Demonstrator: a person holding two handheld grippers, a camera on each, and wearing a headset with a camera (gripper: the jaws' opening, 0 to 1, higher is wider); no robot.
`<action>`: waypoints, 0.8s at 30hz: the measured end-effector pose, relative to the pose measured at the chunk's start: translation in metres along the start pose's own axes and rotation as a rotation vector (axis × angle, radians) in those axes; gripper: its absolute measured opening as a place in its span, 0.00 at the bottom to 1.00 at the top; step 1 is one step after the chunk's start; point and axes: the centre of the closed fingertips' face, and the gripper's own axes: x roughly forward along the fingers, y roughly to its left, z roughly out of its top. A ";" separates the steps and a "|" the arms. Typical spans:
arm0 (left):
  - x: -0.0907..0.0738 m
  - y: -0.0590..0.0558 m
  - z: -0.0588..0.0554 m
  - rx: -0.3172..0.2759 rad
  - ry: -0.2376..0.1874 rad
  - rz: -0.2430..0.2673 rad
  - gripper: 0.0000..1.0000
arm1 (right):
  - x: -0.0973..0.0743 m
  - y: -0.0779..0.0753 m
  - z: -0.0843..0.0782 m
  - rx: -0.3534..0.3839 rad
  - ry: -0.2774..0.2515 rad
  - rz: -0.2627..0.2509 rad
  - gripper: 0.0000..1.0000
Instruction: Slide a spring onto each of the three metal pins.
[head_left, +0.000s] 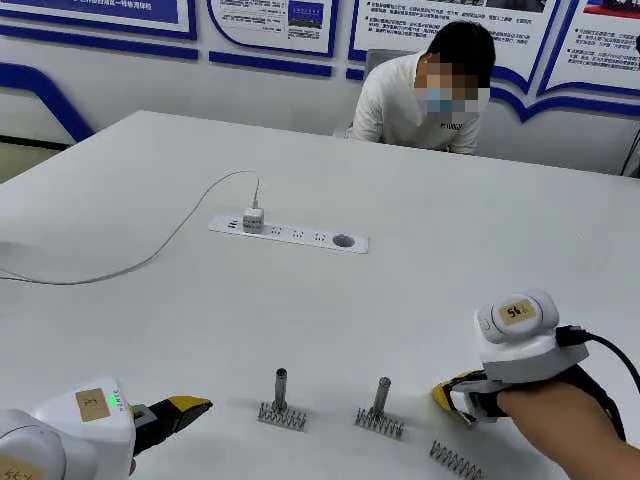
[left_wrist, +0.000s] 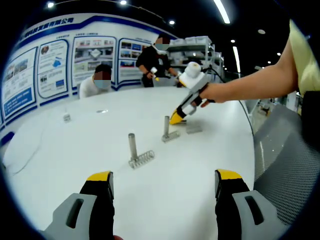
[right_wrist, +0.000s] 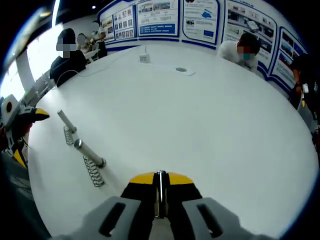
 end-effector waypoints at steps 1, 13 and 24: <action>0.000 0.000 0.000 0.002 0.000 0.001 0.84 | -0.001 0.000 0.000 -0.004 -0.001 -0.001 0.09; 0.001 -0.002 0.005 0.011 -0.005 -0.005 0.84 | -0.022 0.003 0.012 -0.011 -0.067 -0.010 0.09; 0.000 -0.005 0.011 0.026 -0.013 -0.010 0.84 | -0.039 0.005 0.016 -0.017 -0.104 -0.021 0.09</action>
